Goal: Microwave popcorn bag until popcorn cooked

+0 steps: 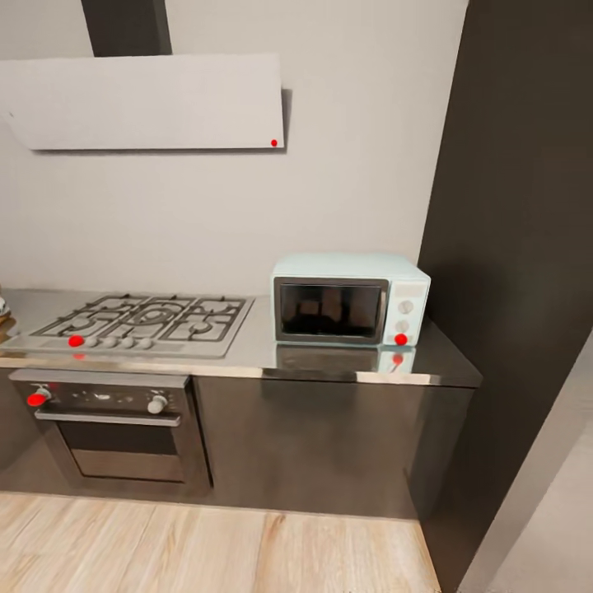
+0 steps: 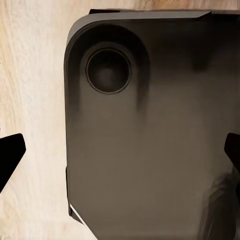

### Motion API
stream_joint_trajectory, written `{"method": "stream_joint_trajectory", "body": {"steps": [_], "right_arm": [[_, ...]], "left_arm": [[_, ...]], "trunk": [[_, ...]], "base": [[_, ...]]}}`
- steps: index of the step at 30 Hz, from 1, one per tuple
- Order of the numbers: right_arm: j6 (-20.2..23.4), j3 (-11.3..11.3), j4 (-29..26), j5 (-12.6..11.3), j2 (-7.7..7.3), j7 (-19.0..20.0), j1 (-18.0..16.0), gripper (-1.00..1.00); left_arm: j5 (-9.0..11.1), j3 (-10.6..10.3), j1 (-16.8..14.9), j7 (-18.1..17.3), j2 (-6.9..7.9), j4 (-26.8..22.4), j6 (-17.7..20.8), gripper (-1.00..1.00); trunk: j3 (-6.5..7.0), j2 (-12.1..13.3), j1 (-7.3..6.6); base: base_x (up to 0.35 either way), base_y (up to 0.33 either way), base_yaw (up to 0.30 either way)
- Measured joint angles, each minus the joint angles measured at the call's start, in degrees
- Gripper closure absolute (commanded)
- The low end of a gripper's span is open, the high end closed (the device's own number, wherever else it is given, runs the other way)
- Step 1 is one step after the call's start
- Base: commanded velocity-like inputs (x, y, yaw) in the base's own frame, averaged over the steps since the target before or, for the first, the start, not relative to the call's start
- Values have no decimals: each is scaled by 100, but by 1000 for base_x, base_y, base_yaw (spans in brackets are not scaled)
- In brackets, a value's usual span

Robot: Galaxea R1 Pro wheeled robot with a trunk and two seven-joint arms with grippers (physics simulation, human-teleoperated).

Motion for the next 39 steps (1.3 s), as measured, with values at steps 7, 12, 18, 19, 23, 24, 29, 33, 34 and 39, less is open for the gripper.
{"method": "stream_joint_trajectory", "body": {"steps": [7, 12, 18, 19, 23, 24, 29, 33, 34, 39], "right_arm": [[0, 0, 0, 1, 0, 0, 0, -100], [0, 0, 0, 1, 1, 0, 0, -100], [-1, 15, 0, 10, -15, 0, 0, -100], [-1, 25, 0, 22, -14, 0, 0, -100], [-1, 67, 0, 52, -9, 0, 0, -100], [-1, 69, 0, 54, -8, 0, 0, -100], [-1, 72, 0, 57, -8, 0, 0, -100], [-2, 78, 0, 65, -18, 1, 0, -100], [-2, 79, 0, 68, -18, 2, 0, -100], [-9, 82, 0, 76, -28, 7, 0, -100]], "left_arm": [[2, 5, 0, 2, 3, 0, 0, -100], [8, 5, 0, 7, 3, 1, 3, -100], [15, 5, 0, 7, 0, 1, 6, -100], [15, 5, 0, 7, 0, 1, 6, -100], [15, 5, 0, 7, 0, 1, 7, -100], [15, 5, 0, 7, 0, 1, 7, -100], [12, 5, 0, 7, 1, 1, 3, -100], [13, 5, 0, 7, 7, 1, -1, -100], [13, 5, 0, 7, 8, 1, -1, -100], [15, 5, 0, 7, 9, 1, -1, -100]], "trunk": [[0, 0, 0], [0, 0, -1], [0, 0, -3], [0, 0, -3], [0, 0, -3], [0, 0, -3], [0, 0, -3], [0, 0, -1], [0, 0, 0], [0, 0, 0]], "base": [[0, 0, -223], [77, 0, -103], [260, 0, -6], [297, 0, 0], [299, 0, 0], [300, 0, 0], [287, 0, 0], [91, 0, 0], [18, 0, 0], [5, 0, 0]]}}
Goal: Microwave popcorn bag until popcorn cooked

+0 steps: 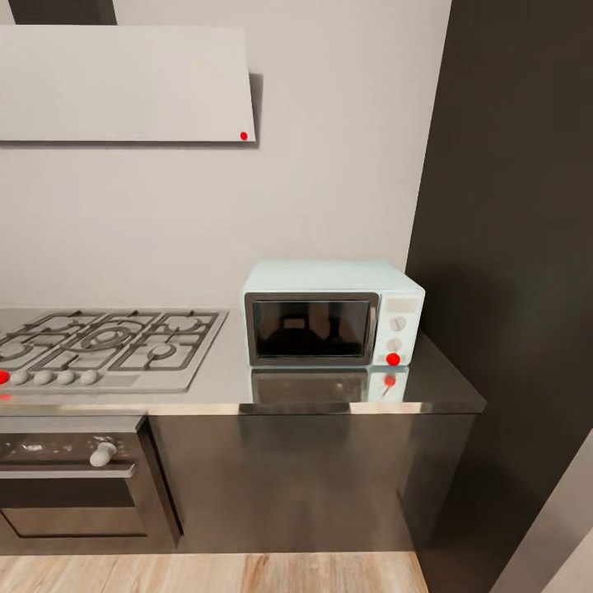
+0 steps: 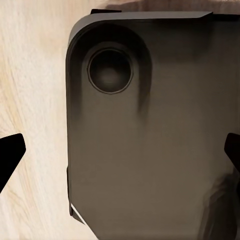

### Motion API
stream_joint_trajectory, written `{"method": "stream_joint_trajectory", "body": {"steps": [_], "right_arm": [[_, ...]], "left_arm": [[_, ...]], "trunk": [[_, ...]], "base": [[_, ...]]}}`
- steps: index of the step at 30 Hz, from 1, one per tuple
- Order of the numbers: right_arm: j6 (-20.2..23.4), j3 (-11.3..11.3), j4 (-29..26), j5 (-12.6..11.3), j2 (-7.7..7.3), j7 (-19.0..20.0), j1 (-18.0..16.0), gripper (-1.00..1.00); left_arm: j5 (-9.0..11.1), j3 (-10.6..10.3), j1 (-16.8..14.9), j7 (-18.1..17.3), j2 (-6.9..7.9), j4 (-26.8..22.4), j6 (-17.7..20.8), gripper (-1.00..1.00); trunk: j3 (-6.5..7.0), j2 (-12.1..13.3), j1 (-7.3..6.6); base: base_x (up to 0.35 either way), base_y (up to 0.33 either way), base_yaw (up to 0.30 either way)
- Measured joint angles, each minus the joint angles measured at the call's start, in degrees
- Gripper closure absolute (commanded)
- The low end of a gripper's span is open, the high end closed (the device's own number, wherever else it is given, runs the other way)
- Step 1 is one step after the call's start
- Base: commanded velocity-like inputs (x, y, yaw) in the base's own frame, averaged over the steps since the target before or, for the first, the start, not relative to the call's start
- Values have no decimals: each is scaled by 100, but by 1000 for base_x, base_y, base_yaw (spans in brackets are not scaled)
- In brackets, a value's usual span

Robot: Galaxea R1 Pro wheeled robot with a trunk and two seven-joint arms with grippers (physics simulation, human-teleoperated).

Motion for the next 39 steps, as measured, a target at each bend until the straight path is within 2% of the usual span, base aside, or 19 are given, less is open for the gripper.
{"method": "stream_joint_trajectory", "body": {"steps": [6, 9, 12, 13, 15, 17, 19, 22, 23, 26, 27, 29, 31, 33, 35, 39], "right_arm": [[2, -1, -50, 8, -35, -7, 0, -100], [79, 3, -688, 33, -52, -2, -2, -100], [240, -2, -1187, 380, -51, -4, -1, -100], [450, -11, -1704, 577, -45, -4, -7, -100], [951, -28, -2549, 691, -36, -2, -5, -100], [1789, -40, -3710, 739, -28, 0, -4, -100], [2417, -46, -4537, 747, -29, 6, -2, -100], [3868, -72, -6187, 773, -39, 39, -77, -100], [4153, -79, -6639, 777, -40, 41, -90, -100], [4855, -87, -7539, 783, -40, 35, -242, -100], [5230, -91, -7787, 789, -36, 34, -428, -100], [5665, -100, -7979, 789, -33, 33, -793, -100], [5994, -130, -8068, 792, -32, 14, -1370, -100], [6166, -139, -8089, 795, -27, 5, -1897, -100], [6169, -146, -8095, 794, -25, 2, -2372, -100], [6169, -150, -8100, 795, -23, -4, -3549, -100]], "left_arm": [[0, 0, 0, 0, -8, 0, 0, -100], [-6, -1, 0, 0, -9, 1, -2, -100], [-1, 0, 0, 0, -9, 1, -2, -100], [0, -1, 0, 2, -9, 2, -2, -100], [0, -1, 0, 4, -7, 2, -2, -100], [1, -1, 0, 5, -7, 2, -3, -100], [1, 0, 0, 5, -8, 1, -2, -100], [-2, -1, 0, 3, -9, 2, -2, -100], [-4, -1, 0, 2, -10, 1, -2, -100], [-7, 0, 0, 6, -16, 1, -2, -100], [-5, -1, 0, 7, -17, 2, -2, -100], [-3, -1, 0, 8, -17, 2, -2, -100], [0, -1, 0, 7, -17, 2, 2, -100], [0, -1, 0, 5, -17, 2, 5, -100], [1, -1, 0, 6, -17, 2, 6, -100], [1, -1, 0, 5, -18, 2, 6, -100]], "trunk": [[0, 0, 0], [1, 0, 0], [1, 0, 0], [2, 0, 0], [2, 0, 0], [2, 0, 0], [1, 0, 0], [2, 0, 0], [2, 0, 0], [1, 0, 0], [2, 1, 0], [2, 1, 0], [2, 1, 0], [2, 1, 0], [2, 1, 0], [2, 0, 0]], "base": [[0, 0, 0], [0, 0, 0], [0, 0, 0], [0, 0, 0], [0, 0, 0], [0, 0, 0], [0, 0, 0], [0, 0, 0], [0, 0, 0], [0, 0, 0], [0, 0, 0], [0, 0, 0], [0, 0, 0], [0, 0, 0], [0, 0, 0], [0, 0, 0]]}}
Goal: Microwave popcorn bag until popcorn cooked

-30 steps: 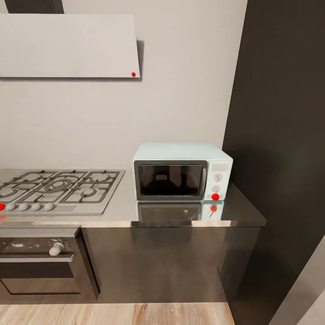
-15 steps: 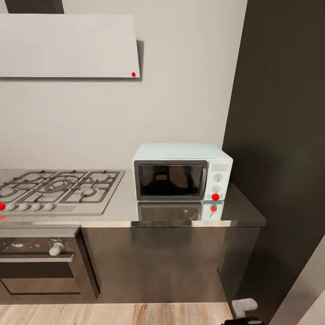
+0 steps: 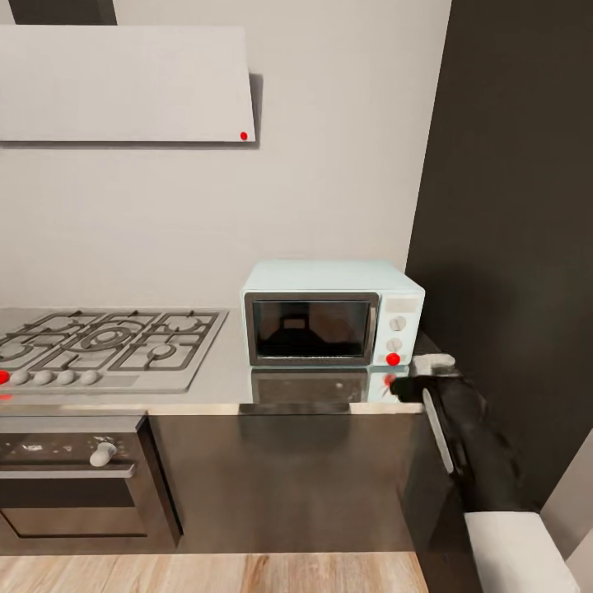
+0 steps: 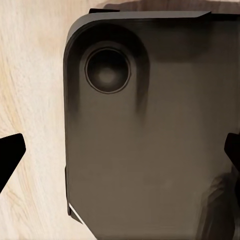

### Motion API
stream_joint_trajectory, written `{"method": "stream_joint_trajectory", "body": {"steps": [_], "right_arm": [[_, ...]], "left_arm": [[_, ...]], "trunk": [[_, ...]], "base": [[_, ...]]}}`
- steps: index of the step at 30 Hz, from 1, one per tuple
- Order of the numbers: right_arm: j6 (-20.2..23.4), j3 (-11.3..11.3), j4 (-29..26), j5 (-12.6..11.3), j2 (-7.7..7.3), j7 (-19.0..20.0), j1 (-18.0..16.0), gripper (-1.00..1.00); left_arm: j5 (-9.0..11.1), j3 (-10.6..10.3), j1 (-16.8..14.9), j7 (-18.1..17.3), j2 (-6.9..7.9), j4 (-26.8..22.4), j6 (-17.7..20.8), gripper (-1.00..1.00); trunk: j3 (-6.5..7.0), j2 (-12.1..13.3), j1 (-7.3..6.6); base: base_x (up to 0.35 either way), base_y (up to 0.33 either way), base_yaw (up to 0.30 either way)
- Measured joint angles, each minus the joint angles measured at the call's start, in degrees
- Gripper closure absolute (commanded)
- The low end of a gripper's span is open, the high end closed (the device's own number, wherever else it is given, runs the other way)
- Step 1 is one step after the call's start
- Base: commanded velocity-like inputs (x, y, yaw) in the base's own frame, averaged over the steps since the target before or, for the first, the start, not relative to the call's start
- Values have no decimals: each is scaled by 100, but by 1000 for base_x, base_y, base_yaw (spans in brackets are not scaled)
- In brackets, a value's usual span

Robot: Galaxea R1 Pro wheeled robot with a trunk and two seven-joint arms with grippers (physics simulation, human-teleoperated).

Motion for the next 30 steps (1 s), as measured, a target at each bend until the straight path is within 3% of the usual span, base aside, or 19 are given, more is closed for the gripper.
{"method": "stream_joint_trajectory", "body": {"steps": [3, 7, 12, 15, 19, 30], "right_arm": [[0, -7, 0, 1, 2, -10, -608, -100], [0, -9, 31, -12, 58, -43, -996, -100], [1, -40, 161, -93, 103, -73, -1026, -100], [-586, -43, 721, -111, 239, -85, -988, -100], [-692, -39, 953, -72, 320, -114, -983, -100], [-736, -67, 944, -37, 309, -163, -1015, -100]], "left_arm": [[0, 0, 0, -4, -5, 0, 0, -100], [0, 0, 0, -4, -8, -1, 0, -100], [0, 0, 0, -1, -5, -1, 0, -100], [6, -5, 0, -1, -7, -1, 8, -100], [14, -7, 0, -5, 0, -1, 53, -100], [1, 6, -6, -26, -5, -12, 7, -100]], "trunk": [[0, 0, 0], [-1, 0, 0], [-1, 0, 0], [-1, 0, 0], [-1, 0, 0], [-1, 0, 0]], "base": [[0, 0, 0], [0, 0, 0], [0, 0, 0], [0, 0, 0], [0, 12, 0], [0, 167, 0]]}}
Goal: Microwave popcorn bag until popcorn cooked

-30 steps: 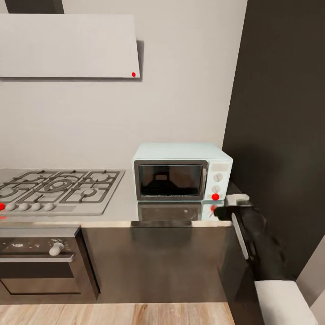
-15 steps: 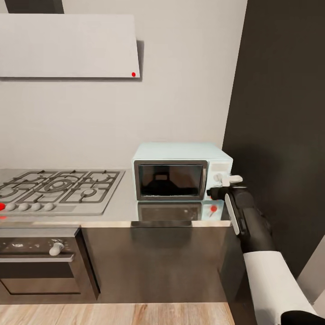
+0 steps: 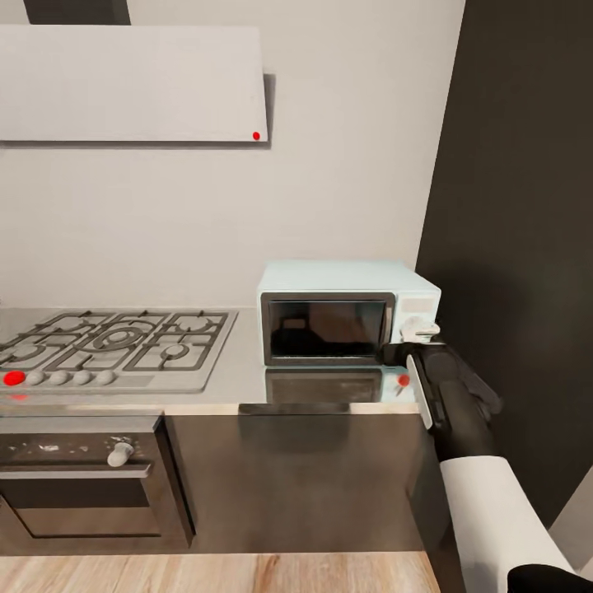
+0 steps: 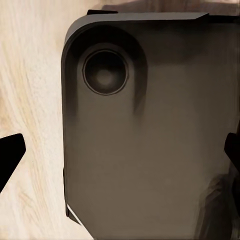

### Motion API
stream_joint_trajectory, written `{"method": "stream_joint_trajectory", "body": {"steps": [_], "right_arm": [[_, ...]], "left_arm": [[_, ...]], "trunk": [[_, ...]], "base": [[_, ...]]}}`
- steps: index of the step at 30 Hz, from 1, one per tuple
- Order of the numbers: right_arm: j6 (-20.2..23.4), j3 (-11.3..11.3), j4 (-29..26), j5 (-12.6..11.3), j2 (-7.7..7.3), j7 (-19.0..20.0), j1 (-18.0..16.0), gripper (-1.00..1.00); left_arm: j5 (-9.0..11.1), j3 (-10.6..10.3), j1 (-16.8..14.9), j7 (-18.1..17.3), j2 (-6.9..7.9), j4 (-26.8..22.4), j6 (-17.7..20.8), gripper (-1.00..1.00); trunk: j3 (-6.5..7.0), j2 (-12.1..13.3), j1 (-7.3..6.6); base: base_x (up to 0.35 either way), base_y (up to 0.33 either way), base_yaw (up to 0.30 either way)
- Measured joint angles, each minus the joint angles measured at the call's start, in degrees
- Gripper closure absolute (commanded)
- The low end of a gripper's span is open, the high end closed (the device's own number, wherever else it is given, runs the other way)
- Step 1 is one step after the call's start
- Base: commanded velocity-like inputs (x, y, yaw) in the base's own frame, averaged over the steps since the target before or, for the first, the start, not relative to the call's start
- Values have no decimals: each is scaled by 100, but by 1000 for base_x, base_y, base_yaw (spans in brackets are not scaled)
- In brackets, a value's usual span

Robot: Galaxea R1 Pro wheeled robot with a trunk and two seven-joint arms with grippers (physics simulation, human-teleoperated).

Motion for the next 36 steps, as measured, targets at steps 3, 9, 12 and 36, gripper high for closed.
{"method": "stream_joint_trajectory", "body": {"steps": [3, 9, 12, 36], "right_arm": [[97, -58, -97, 40, -5, 9, -4, -100], [291, -205, -290, 84, 2, 20, -11, -100], [388, -224, -386, 75, 6, 30, -11, -100], [-1599, -215, 114, -467, 24, 65, -11, -100]], "left_arm": [[0, 2, -1, 6, -2, -1, -1, -100], [-1, 5, -1, 36, -3, -4, -5, -100], [-1, 6, -1, 36, -3, -5, -5, -100], [-1, 3, -2, 36, -3, -7, -5, -100]], "trunk": [[0, 0, 0], [0, 0, 0], [0, 0, 0], [0, 0, 0]], "base": [[0, 0, 0], [0, 0, 0], [0, 0, 0], [0, 0, 0]]}}
